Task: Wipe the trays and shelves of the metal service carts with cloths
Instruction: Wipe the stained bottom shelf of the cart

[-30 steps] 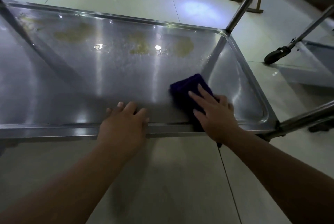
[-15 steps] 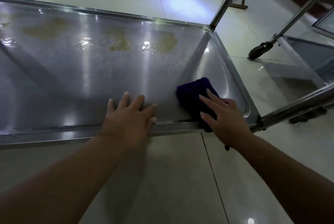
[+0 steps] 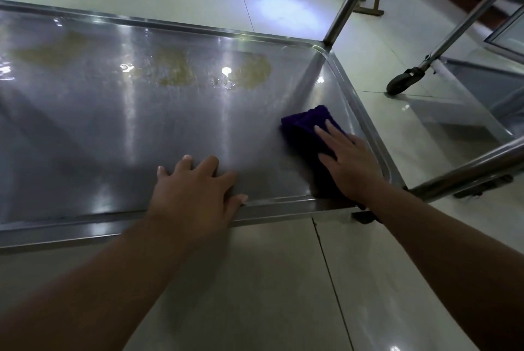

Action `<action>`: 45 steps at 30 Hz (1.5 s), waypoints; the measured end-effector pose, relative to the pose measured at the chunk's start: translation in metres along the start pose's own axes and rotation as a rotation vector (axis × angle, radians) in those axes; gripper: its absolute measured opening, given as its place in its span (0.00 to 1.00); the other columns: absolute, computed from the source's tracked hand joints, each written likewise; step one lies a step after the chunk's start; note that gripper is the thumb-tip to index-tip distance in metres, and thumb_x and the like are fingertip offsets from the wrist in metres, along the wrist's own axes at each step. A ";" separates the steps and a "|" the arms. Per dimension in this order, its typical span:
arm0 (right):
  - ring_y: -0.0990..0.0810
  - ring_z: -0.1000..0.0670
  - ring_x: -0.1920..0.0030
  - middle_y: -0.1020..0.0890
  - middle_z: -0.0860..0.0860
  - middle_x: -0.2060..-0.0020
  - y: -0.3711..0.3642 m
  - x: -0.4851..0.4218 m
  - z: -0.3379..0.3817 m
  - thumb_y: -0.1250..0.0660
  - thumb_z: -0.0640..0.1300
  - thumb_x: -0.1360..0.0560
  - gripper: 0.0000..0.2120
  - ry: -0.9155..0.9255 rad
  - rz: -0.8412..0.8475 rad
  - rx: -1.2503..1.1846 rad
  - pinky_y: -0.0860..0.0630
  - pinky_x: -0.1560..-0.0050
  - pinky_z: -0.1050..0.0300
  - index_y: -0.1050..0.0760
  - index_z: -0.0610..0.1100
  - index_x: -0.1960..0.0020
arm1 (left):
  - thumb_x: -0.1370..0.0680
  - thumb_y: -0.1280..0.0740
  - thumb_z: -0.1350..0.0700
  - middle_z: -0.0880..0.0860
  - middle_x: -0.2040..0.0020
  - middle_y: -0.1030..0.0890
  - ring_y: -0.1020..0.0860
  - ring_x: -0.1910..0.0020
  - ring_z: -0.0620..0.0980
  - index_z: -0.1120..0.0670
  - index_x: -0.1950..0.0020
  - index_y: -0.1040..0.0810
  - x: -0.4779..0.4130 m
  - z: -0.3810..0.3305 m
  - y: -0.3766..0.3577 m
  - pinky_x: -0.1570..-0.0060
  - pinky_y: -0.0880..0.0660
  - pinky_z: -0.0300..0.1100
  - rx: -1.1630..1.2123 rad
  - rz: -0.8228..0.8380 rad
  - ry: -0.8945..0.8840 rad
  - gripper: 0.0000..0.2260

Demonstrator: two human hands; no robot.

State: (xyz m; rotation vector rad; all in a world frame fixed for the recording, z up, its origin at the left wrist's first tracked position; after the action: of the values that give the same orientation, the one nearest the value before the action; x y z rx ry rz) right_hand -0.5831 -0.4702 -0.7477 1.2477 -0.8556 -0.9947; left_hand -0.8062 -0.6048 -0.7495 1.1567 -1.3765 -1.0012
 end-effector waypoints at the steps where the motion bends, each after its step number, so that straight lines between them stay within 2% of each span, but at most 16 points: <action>1: 0.45 0.45 0.26 0.47 0.55 0.23 0.006 -0.005 -0.015 0.46 0.52 0.20 0.25 -0.052 -0.022 0.015 0.47 0.29 0.46 0.48 0.57 0.24 | 0.27 0.58 0.34 0.47 0.37 0.32 0.35 0.34 0.57 0.40 0.35 0.32 0.000 0.000 0.000 0.36 0.35 0.63 -0.003 -0.001 -0.001 0.27; 4: 0.43 0.39 0.28 0.48 0.53 0.23 0.017 -0.025 -0.062 0.48 0.51 0.19 0.25 -0.443 -0.034 0.022 0.45 0.31 0.43 0.49 0.54 0.23 | 0.27 0.57 0.34 0.47 0.36 0.32 0.36 0.33 0.57 0.40 0.34 0.33 0.000 0.000 -0.001 0.36 0.35 0.62 0.000 -0.003 0.003 0.27; 6: 0.47 0.38 0.27 0.51 0.53 0.23 0.013 -0.045 -0.049 0.50 0.51 0.19 0.26 -0.525 0.004 0.023 0.46 0.30 0.40 0.51 0.52 0.23 | 0.27 0.59 0.34 0.47 0.36 0.32 0.36 0.33 0.58 0.39 0.35 0.33 0.000 0.000 -0.001 0.36 0.35 0.62 -0.003 -0.006 0.009 0.28; 8: 0.51 0.39 0.26 0.52 0.53 0.23 0.006 -0.065 -0.008 0.51 0.51 0.19 0.26 -0.399 0.038 0.041 0.49 0.29 0.38 0.52 0.51 0.23 | 0.28 0.60 0.34 0.47 0.35 0.32 0.36 0.33 0.58 0.39 0.35 0.32 0.001 0.000 -0.001 0.36 0.35 0.62 -0.005 -0.010 0.009 0.29; 12: 0.45 0.39 0.29 0.50 0.58 0.23 -0.005 -0.069 0.075 0.46 0.57 0.21 0.26 0.059 0.081 -0.007 0.47 0.31 0.42 0.49 0.62 0.25 | 0.29 0.61 0.33 0.46 0.34 0.33 0.36 0.32 0.57 0.39 0.34 0.33 0.003 0.001 -0.001 0.35 0.36 0.61 -0.006 -0.011 0.004 0.30; 15: 0.43 0.42 0.29 0.47 0.60 0.24 -0.006 -0.060 0.075 0.43 0.54 0.21 0.26 0.245 0.102 -0.014 0.45 0.31 0.47 0.46 0.63 0.26 | 0.29 0.63 0.32 0.46 0.31 0.36 0.38 0.30 0.56 0.38 0.32 0.37 0.004 0.003 -0.002 0.34 0.37 0.60 -0.010 -0.006 -0.012 0.31; 17: 0.41 0.42 0.29 0.47 0.59 0.24 0.001 -0.068 0.033 0.43 0.51 0.20 0.26 0.063 0.056 0.014 0.44 0.30 0.48 0.46 0.60 0.25 | 0.28 0.61 0.32 0.46 0.29 0.37 0.39 0.29 0.56 0.38 0.30 0.38 0.004 0.006 -0.002 0.33 0.38 0.60 -0.002 -0.001 -0.016 0.30; 20: 0.49 0.38 0.26 0.52 0.52 0.23 0.003 -0.073 -0.020 0.49 0.52 0.19 0.26 -0.382 0.026 -0.016 0.48 0.28 0.39 0.52 0.53 0.23 | 0.28 0.59 0.33 0.46 0.28 0.38 0.40 0.29 0.57 0.38 0.30 0.38 0.005 0.005 -0.003 0.33 0.39 0.60 0.013 -0.009 -0.030 0.29; 22: 0.52 0.35 0.26 0.55 0.51 0.23 -0.005 -0.076 -0.004 0.51 0.55 0.19 0.27 -0.461 0.057 -0.029 0.51 0.29 0.35 0.55 0.54 0.23 | 0.27 0.59 0.33 0.47 0.27 0.39 0.41 0.29 0.57 0.38 0.29 0.39 0.005 0.005 -0.005 0.33 0.41 0.60 0.019 -0.009 -0.027 0.29; 24: 0.50 0.34 0.27 0.55 0.54 0.23 -0.009 -0.080 0.042 0.51 0.59 0.21 0.27 -0.321 0.082 -0.007 0.50 0.31 0.35 0.54 0.58 0.24 | 0.26 0.60 0.34 0.48 0.26 0.41 0.43 0.28 0.57 0.39 0.28 0.40 0.006 0.006 -0.007 0.32 0.43 0.60 0.014 -0.010 -0.026 0.29; 28: 0.47 0.40 0.29 0.52 0.60 0.24 -0.026 -0.050 0.137 0.48 0.63 0.24 0.27 0.152 0.111 -0.038 0.46 0.33 0.41 0.52 0.66 0.26 | 0.24 0.57 0.35 0.49 0.25 0.44 0.46 0.26 0.57 0.41 0.26 0.43 0.007 0.006 -0.009 0.31 0.43 0.60 0.014 -0.004 -0.071 0.27; 31: 0.48 0.43 0.29 0.52 0.62 0.24 -0.028 -0.026 0.145 0.49 0.64 0.24 0.27 0.272 0.135 -0.030 0.46 0.33 0.43 0.52 0.68 0.27 | 0.23 0.53 0.36 0.49 0.23 0.47 0.49 0.25 0.56 0.42 0.26 0.43 0.012 0.009 -0.010 0.28 0.47 0.59 0.057 0.011 -0.107 0.27; 34: 0.43 0.41 0.30 0.51 0.61 0.24 -0.016 -0.020 0.100 0.46 0.60 0.22 0.26 0.086 0.084 -0.018 0.44 0.32 0.45 0.50 0.66 0.26 | 0.23 0.48 0.37 0.46 0.24 0.45 0.50 0.24 0.51 0.43 0.27 0.39 0.021 0.021 -0.005 0.28 0.48 0.51 0.136 0.004 -0.112 0.25; 39: 0.44 0.35 0.30 0.54 0.47 0.24 -0.014 0.014 0.049 0.49 0.65 0.23 0.30 -0.337 0.036 0.013 0.46 0.32 0.40 0.54 0.60 0.25 | 0.21 0.46 0.41 0.46 0.27 0.37 0.37 0.29 0.49 0.43 0.31 0.31 0.045 0.052 0.006 0.35 0.35 0.44 0.114 -0.041 -0.088 0.19; 42: 0.44 0.32 0.31 0.54 0.42 0.25 -0.019 0.033 0.071 0.48 0.70 0.27 0.35 -0.390 0.035 0.043 0.46 0.32 0.38 0.55 0.60 0.25 | 0.21 0.45 0.43 0.46 0.30 0.33 0.34 0.32 0.50 0.43 0.34 0.28 0.062 0.068 0.009 0.38 0.31 0.47 0.130 -0.055 -0.059 0.17; 45: 0.38 0.32 0.34 0.46 0.41 0.25 -0.016 0.051 0.105 0.49 0.64 0.23 0.30 -0.293 -0.034 0.150 0.39 0.35 0.40 0.51 0.58 0.25 | 0.21 0.44 0.44 0.46 0.30 0.34 0.35 0.32 0.50 0.44 0.32 0.30 0.079 0.079 0.008 0.38 0.31 0.49 0.126 -0.049 -0.037 0.17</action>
State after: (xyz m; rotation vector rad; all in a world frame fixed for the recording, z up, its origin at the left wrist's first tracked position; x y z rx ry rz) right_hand -0.6643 -0.5548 -0.7496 1.2639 -1.1567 -1.1761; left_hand -0.8861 -0.6824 -0.7367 1.2753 -1.4642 -0.9863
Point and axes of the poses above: each hand's wrist, its own x-axis away from the middle knuckle, its own y-axis out of the back of the hand, z = x × y, the point moved 10 cm from there along -x, towards the middle knuckle
